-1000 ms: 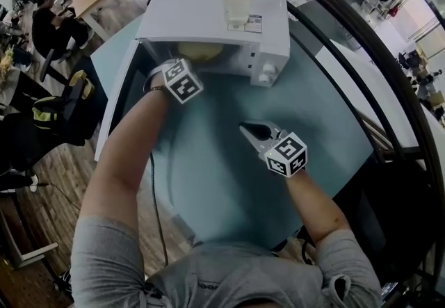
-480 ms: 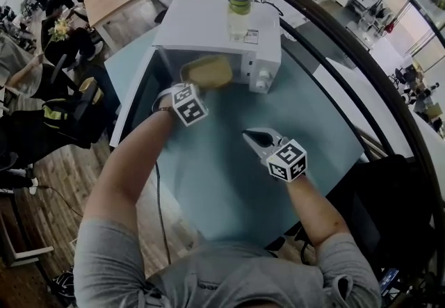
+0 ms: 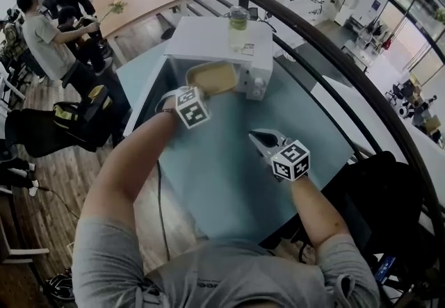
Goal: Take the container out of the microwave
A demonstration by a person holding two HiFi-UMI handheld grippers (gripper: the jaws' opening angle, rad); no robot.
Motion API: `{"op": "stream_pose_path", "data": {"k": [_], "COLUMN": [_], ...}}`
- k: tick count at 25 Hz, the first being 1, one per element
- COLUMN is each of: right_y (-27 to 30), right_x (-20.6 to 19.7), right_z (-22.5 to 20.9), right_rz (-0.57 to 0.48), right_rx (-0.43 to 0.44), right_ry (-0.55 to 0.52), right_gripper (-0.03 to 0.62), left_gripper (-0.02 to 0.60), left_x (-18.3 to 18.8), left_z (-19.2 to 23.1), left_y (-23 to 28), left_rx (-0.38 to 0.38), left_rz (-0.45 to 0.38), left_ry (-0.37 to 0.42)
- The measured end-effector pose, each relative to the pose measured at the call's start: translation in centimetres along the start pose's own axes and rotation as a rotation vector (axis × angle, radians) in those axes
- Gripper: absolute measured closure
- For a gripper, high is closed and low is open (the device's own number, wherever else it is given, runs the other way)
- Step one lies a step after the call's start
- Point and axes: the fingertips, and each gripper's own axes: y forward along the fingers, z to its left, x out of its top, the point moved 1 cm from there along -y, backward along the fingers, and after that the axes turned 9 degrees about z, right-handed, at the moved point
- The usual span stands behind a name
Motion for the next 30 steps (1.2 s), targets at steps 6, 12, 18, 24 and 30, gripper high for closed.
{"op": "stream_pose_path", "data": {"k": [6,12,18,24,30], "right_y": [-3.9,-7.4,-9.0,-11.4,-15.2], "right_x": [2.7,5.6,7.8,7.4,7.5], "right_z": [1.1,2.4,4.7,6.9,9.3], "right_rz": [-0.029,-0.058,-0.076,-0.083,-0.097], "right_rx": [-0.043,-0.084,-0.131,-0.208,-0.311], "right_ry": [-0.029,-0.056,-0.073,-0.067,-0.052], "right_gripper": [0.589,0.589,0.589,0.589,0.589], "left_gripper": [0.551,0.551,0.551,0.551,0.551], "left_x": [2.5,4.9,5.7,7.4,9.8], "left_z": [1.5,2.9,4.1,3.0,1.3], "left_y": [-6.1,-12.8,-18.2,-21.0,-24.2], "left_rx": [0.059,0.114,0.148,0.145,0.123], "left_rz": [-0.039,-0.083,-0.136,-0.201,-0.27], "left_ry": [0.007,0.044,0.078,0.148,0.217]}}
